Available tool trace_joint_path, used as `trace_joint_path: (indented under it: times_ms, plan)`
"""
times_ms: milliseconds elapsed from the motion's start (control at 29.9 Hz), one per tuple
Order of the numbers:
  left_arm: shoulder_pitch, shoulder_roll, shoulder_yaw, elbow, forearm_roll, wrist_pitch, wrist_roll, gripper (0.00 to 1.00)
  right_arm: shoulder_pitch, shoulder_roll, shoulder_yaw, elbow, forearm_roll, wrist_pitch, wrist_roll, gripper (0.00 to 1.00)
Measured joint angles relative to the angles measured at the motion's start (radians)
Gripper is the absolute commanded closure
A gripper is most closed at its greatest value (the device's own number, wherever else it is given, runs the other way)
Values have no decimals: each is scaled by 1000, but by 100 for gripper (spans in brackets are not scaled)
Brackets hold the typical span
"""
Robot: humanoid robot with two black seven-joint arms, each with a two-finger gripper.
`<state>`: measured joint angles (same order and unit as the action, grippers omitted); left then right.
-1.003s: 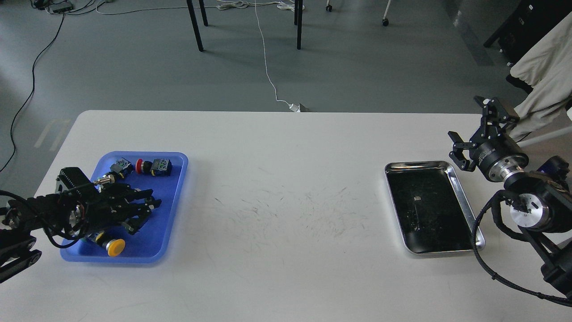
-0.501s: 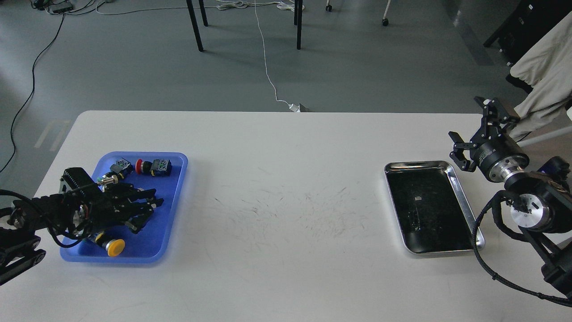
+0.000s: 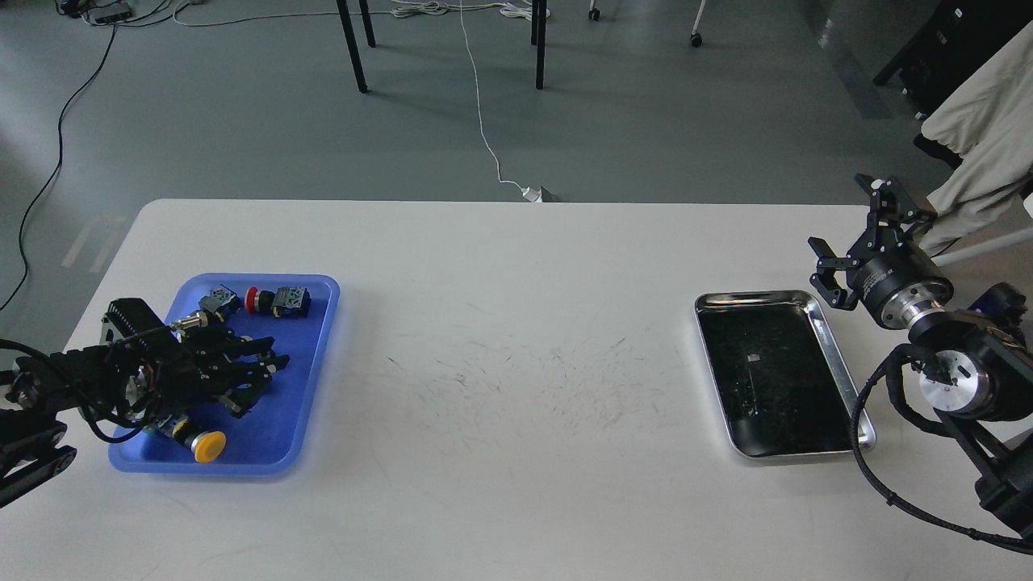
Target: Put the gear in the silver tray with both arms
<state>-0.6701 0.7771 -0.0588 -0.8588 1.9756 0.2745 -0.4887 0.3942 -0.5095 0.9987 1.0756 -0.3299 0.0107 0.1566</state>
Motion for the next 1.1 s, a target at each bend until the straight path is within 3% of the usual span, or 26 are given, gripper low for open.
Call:
trace_joint_path:
  times_ms: [435, 535, 903, 1103]
  plan:
    - [2, 1, 1, 34, 8, 2, 0, 56, -4, -2, 0, 0, 0, 0, 0, 1]
    - [5, -3, 1, 46, 10, 2, 0, 50, -8, -4, 1, 1, 0, 0, 0, 1]
    - [8, -12, 1, 50, 10, 3, 0, 51, -9, -4, 3, 3, 0, 0, 0, 1]
    - [8, -18, -1, 51, 9, 3, 0, 58, -14, -5, 2, 3, 0, 0, 0, 1]
